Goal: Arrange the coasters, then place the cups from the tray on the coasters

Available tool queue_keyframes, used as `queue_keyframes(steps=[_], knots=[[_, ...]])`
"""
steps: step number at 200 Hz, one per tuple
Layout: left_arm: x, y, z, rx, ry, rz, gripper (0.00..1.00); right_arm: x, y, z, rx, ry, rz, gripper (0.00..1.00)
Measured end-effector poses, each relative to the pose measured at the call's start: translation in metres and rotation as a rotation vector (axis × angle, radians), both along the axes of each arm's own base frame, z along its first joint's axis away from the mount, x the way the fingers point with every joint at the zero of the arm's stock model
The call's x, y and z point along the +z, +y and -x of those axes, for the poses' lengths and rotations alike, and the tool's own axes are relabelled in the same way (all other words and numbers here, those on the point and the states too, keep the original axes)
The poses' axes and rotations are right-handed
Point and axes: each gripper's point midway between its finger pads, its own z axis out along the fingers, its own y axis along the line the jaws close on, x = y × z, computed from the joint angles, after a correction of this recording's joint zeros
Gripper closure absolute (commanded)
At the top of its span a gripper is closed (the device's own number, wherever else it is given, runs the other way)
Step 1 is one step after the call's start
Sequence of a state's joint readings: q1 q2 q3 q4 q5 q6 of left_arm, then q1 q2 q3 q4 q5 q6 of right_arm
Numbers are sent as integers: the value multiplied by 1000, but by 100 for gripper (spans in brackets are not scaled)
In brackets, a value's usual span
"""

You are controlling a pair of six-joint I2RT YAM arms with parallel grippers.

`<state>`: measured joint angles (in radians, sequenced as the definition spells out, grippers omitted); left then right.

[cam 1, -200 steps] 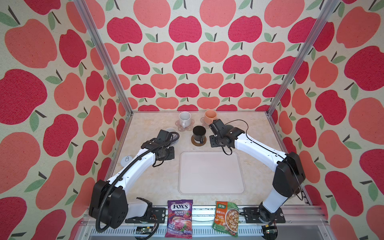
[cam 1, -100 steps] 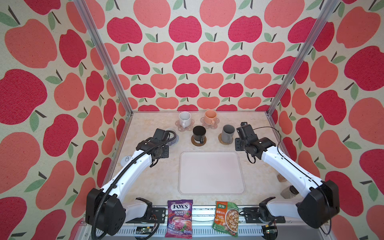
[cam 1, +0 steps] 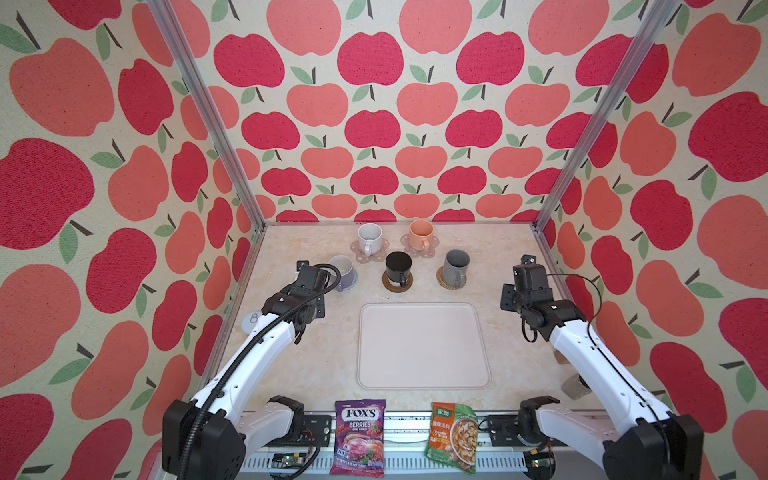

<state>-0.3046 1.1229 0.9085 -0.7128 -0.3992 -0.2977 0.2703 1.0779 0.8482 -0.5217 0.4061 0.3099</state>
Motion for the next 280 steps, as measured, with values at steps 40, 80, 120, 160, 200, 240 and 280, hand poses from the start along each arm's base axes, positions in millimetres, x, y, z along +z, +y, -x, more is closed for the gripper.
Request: queue_keyframes(steps=[40, 80, 120, 160, 200, 240, 280], knots=[[-12, 38, 9, 147, -43, -15, 64, -8, -18, -5, -41, -5, -9, 46], [-15, 69, 9, 295, -102, 17, 60, -11, -30, -18, -70, -25, -34, 45], [-21, 86, 5, 364, -152, 34, 49, -17, -39, -30, -75, -55, -53, 39], [-21, 97, -3, 402, -217, 44, 46, -25, -39, -42, -46, -106, -56, 31], [-13, 102, -16, 398, -305, 35, 46, -32, -33, -52, 2, -152, -60, 28], [-12, 103, -26, 372, -355, 25, 43, -28, -26, -62, 51, -208, -62, 26], [-22, 102, -39, 334, -370, 12, 40, -26, -20, -72, 96, -239, -58, 24]])
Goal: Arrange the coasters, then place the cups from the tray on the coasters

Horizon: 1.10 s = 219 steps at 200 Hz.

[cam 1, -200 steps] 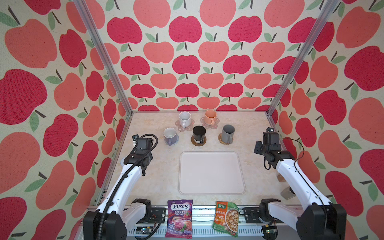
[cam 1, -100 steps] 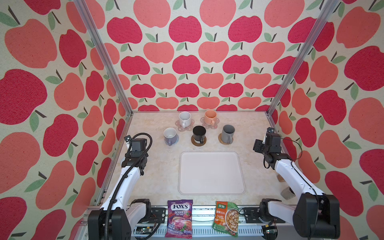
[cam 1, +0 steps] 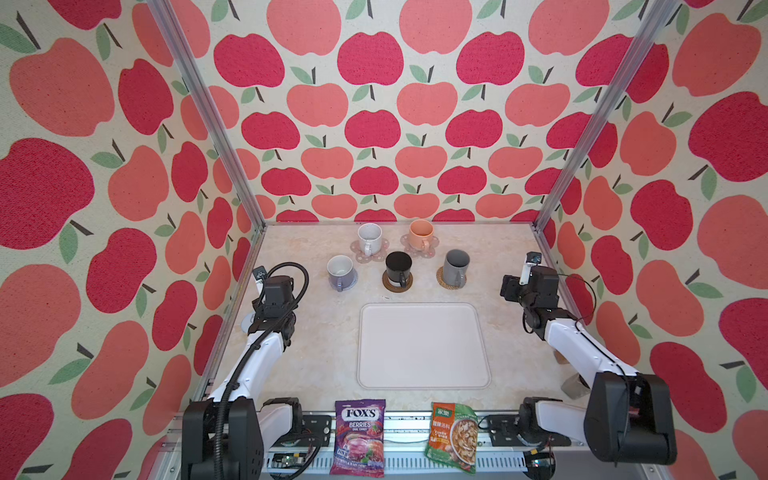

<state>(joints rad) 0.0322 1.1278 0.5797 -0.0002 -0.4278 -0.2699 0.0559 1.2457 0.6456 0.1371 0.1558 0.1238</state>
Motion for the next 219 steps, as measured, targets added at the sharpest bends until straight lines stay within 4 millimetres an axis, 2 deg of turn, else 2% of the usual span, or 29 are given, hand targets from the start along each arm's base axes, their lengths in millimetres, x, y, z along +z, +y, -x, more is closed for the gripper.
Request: queue_keyframes(steps=[33, 69, 75, 79, 81, 103, 127, 145, 182, 219], knots=[[-9, -3, -1, -31, -42, -14, 36, 0, 5, -4, 38, -54, 8, 19], [-7, -4, -5, -61, -80, -51, 32, -17, 7, 3, 64, -81, 21, 16], [-5, -3, -7, -63, -91, -57, 23, -18, 8, 3, 68, -83, 21, 16], [-4, -3, -8, -66, -98, -63, 3, -18, 8, 3, 72, -85, 21, 16], [-3, -3, -9, -67, -102, -65, 0, -18, 9, 2, 74, -86, 21, 16], [-4, -4, -9, -79, -145, -90, 1, -15, 15, -1, 112, -112, 17, 15], [-16, -6, -3, -101, -172, -113, 1, -13, 20, -1, 144, -146, 18, 13], [-25, -9, -2, -125, -157, -123, 1, -20, 21, 1, 157, -154, 27, 13], [-28, -17, -13, -177, -166, -156, 1, -39, 21, 2, 168, -161, 50, 13], [-41, -27, -24, -233, -138, -206, 1, -48, 21, -2, 175, -180, 70, 13]])
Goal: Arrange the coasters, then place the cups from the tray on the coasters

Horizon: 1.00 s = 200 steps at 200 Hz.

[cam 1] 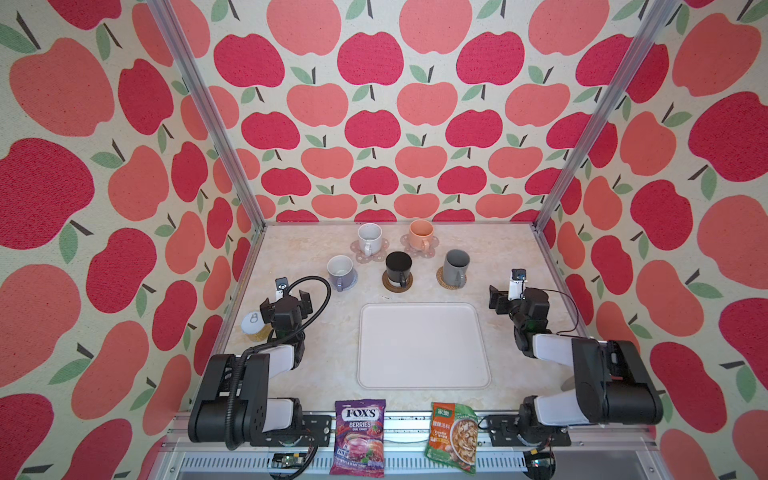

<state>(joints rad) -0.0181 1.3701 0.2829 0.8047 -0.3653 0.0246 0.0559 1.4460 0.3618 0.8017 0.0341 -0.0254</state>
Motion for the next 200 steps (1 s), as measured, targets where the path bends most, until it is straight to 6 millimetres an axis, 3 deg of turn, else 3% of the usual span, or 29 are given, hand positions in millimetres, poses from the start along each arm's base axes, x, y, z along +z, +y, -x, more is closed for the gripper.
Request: queue_keyframes(steps=[49, 59, 96, 124, 154, 200], knots=[[0, -10, -15, -52, -30, -3, 1, -20, 2, -6, 16, -4, 12, 8], [-1, -12, -19, -61, -47, -4, 1, -19, 3, -6, 21, -10, 14, 1], [-18, -18, -15, -92, -39, -4, 1, -16, 3, -8, 26, -25, 22, 1], [-13, -16, -18, -105, -73, 17, 1, -14, 2, -9, 20, -30, 24, 1], [-23, -15, -25, -113, -34, 31, 1, -14, 2, -10, 16, -30, 25, 1], [-13, -3, -40, -95, -55, 69, 1, -14, 2, -10, 16, -30, 25, 1]])
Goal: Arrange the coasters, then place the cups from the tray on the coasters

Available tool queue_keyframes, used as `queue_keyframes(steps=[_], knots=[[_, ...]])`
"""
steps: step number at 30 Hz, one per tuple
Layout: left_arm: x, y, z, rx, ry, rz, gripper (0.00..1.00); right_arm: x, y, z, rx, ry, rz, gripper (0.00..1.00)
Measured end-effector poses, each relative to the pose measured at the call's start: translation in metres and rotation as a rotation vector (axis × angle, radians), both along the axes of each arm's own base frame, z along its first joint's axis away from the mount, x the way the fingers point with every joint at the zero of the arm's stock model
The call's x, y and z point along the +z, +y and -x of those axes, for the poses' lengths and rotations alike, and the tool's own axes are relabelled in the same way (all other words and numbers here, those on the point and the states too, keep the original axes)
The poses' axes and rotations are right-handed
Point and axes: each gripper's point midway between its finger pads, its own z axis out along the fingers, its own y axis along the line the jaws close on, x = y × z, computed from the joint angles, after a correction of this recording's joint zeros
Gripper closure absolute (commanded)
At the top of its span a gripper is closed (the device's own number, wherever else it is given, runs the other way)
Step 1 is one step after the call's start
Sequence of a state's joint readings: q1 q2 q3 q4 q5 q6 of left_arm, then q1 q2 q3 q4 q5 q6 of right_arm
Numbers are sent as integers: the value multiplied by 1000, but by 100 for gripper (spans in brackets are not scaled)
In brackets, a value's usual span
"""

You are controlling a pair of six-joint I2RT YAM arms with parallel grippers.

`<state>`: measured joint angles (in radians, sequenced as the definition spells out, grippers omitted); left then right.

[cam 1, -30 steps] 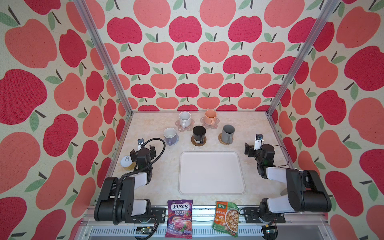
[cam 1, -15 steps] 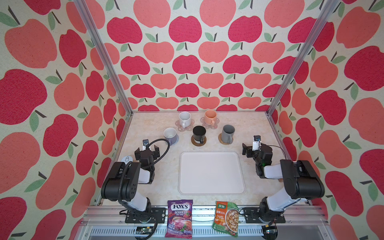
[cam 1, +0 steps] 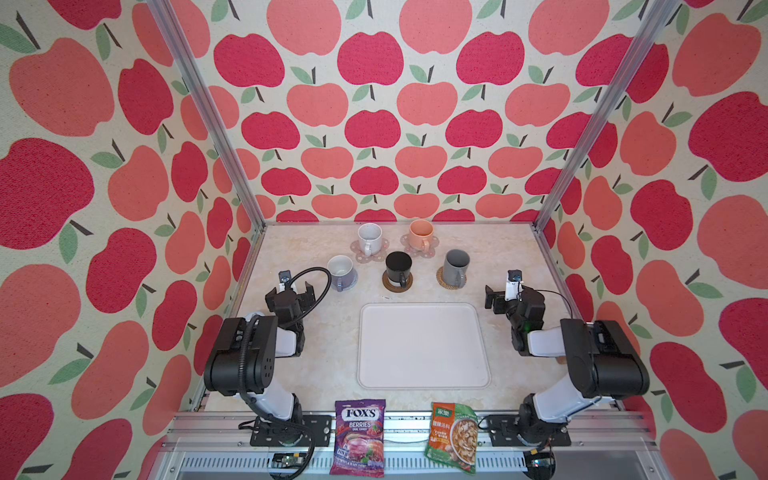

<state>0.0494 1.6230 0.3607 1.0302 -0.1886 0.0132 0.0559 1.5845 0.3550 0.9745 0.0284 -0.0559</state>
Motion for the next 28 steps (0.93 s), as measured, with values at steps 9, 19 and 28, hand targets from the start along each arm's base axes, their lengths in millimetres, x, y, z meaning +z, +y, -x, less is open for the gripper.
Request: queue_keyframes(steps=[9, 19, 28], knots=[[-9, 0, 3, -3, 33, 30, 1, 0, 0, 0, 0, 0, 0, 1], [-11, 0, 4, -3, 42, 31, 1, 0, -1, 0, -4, 0, 1, 1], [-13, 0, 4, -3, 48, 31, 1, 0, -1, 0, -4, 2, 2, 1]])
